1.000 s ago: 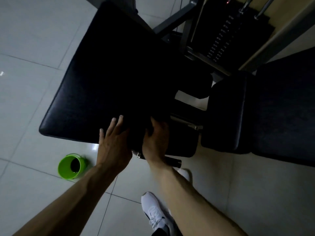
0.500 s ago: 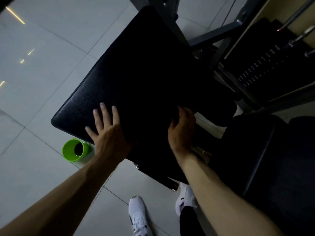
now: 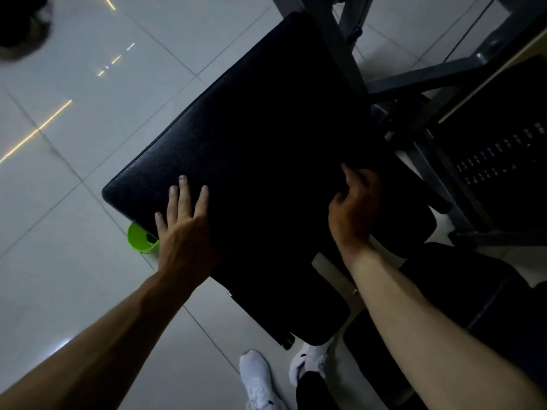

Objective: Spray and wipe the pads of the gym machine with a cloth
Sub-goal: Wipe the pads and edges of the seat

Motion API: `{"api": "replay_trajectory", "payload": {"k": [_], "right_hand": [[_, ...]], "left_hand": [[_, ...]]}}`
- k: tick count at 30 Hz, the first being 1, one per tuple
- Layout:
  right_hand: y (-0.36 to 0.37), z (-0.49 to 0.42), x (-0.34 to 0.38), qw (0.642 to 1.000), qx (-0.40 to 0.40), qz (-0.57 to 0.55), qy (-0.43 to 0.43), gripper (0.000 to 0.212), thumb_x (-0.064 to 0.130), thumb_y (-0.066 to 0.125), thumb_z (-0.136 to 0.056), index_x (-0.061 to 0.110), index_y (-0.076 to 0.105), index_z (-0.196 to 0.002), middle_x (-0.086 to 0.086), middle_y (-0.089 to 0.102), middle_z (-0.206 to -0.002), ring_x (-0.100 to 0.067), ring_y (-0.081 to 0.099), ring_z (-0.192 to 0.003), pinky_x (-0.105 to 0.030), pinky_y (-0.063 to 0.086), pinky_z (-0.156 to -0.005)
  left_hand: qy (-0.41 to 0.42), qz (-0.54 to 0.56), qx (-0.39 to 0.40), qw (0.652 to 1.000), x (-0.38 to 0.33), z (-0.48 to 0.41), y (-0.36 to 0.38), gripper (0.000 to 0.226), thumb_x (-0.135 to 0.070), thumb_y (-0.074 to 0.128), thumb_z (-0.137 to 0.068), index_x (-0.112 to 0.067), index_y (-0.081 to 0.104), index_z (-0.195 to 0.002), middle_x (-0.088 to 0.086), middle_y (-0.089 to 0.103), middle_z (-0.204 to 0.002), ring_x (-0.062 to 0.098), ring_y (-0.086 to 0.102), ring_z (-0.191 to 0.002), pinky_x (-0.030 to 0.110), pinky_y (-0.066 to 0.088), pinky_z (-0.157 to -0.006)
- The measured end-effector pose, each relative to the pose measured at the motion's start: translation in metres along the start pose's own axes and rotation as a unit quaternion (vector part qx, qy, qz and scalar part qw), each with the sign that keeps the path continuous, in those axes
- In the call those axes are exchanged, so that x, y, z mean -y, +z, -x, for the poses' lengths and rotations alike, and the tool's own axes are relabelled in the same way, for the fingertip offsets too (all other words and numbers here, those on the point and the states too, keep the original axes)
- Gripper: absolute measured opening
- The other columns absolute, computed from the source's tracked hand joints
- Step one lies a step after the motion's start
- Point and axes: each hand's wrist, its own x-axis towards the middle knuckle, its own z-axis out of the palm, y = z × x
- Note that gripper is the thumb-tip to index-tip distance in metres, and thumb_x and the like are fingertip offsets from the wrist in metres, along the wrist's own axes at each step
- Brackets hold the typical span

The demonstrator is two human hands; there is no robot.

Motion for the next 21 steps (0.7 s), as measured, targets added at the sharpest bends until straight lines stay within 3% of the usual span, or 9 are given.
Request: {"api": "replay_trajectory", "payload": {"k": [2,6,9,12,15,18,20,21], "right_hand": [[0.013,0.026,0.025,0.999,0.02,0.005,-0.028,0.058,0.005,0.06,-0.09,0.012,0.056,-0.147,-0.021,0.05,-0.139,-0.039,0.049,-0.128,-0.052,0.04,-0.113],[0.041,0.116,0.06,0.967,0.123,0.042,-0.219,0.054,0.033,0.06,-0.1,0.014,0.052,-0.15,-0.014,0.049,-0.14,-0.028,0.046,-0.128,-0.04,0.044,-0.107],[0.051,0.127,0.057,0.916,0.181,0.053,-0.355,0.056,0.016,0.071,-0.093,0.012,0.055,-0.146,-0.013,0.054,-0.137,-0.029,0.051,-0.127,-0.046,0.052,-0.099],[0.05,0.077,0.047,0.879,0.187,0.078,-0.433,0.054,0.01,0.059,-0.086,0.012,0.061,-0.141,-0.011,0.061,-0.135,-0.036,0.059,-0.121,-0.048,0.051,-0.097],[0.034,0.015,0.052,0.911,0.109,0.094,-0.386,0.053,0.01,0.054,-0.088,0.014,0.063,-0.139,-0.009,0.063,-0.136,-0.039,0.06,-0.12,-0.05,0.051,-0.099],[0.027,-0.019,0.066,0.974,0.027,0.062,-0.218,0.048,0.01,0.053,-0.09,0.014,0.066,-0.136,-0.007,0.062,-0.14,-0.035,0.057,-0.126,-0.047,0.044,-0.11],[0.037,-0.007,0.081,0.983,0.005,0.051,-0.174,0.051,0.013,0.049,-0.088,0.014,0.067,-0.136,-0.005,0.061,-0.142,-0.033,0.057,-0.127,-0.048,0.043,-0.111],[0.044,0.01,0.087,0.978,0.016,0.059,-0.197,0.052,0.013,0.049,-0.088,0.015,0.066,-0.137,-0.003,0.06,-0.144,-0.033,0.057,-0.126,-0.049,0.044,-0.108]], "left_hand": [[-0.015,0.014,-0.046,0.999,0.004,-0.003,-0.007,0.106,-0.047,0.08,-0.082,-0.014,0.02,-0.162,0.017,-0.006,-0.17,0.038,-0.003,-0.157,0.068,0.013,-0.121],[-0.039,0.002,-0.052,0.998,0.013,-0.016,-0.018,0.118,-0.043,0.089,-0.074,-0.012,0.017,-0.162,0.021,-0.004,-0.169,0.043,0.0,-0.156,0.072,0.016,-0.117],[-0.052,0.009,-0.036,0.998,0.017,-0.03,-0.03,0.122,-0.039,0.09,-0.074,-0.015,0.011,-0.164,0.018,-0.009,-0.17,0.04,-0.006,-0.156,0.071,0.013,-0.118],[-0.085,0.031,-0.013,0.996,0.015,-0.047,-0.043,0.125,-0.039,0.089,-0.075,-0.023,0.002,-0.164,0.009,-0.018,-0.17,0.032,-0.014,-0.156,0.064,0.006,-0.123],[-0.101,0.037,0.004,0.994,0.013,-0.062,-0.049,0.132,-0.044,0.091,-0.071,-0.023,-0.002,-0.164,0.006,-0.022,-0.169,0.032,-0.016,-0.156,0.063,0.005,-0.123],[-0.108,0.031,0.023,0.993,0.014,-0.071,-0.053,0.142,-0.049,0.093,-0.065,-0.023,-0.006,-0.163,0.006,-0.024,-0.169,0.034,-0.019,-0.155,0.066,0.003,-0.122],[-0.121,0.04,0.032,0.991,0.016,-0.074,-0.053,0.146,-0.051,0.093,-0.062,-0.022,-0.01,-0.162,0.004,-0.023,-0.169,0.033,-0.019,-0.155,0.069,0.002,-0.121],[-0.125,0.044,0.032,0.991,0.017,-0.074,-0.052,0.147,-0.053,0.093,-0.062,-0.023,-0.01,-0.162,0.002,-0.022,-0.169,0.032,-0.019,-0.155,0.069,0.003,-0.121]]}}
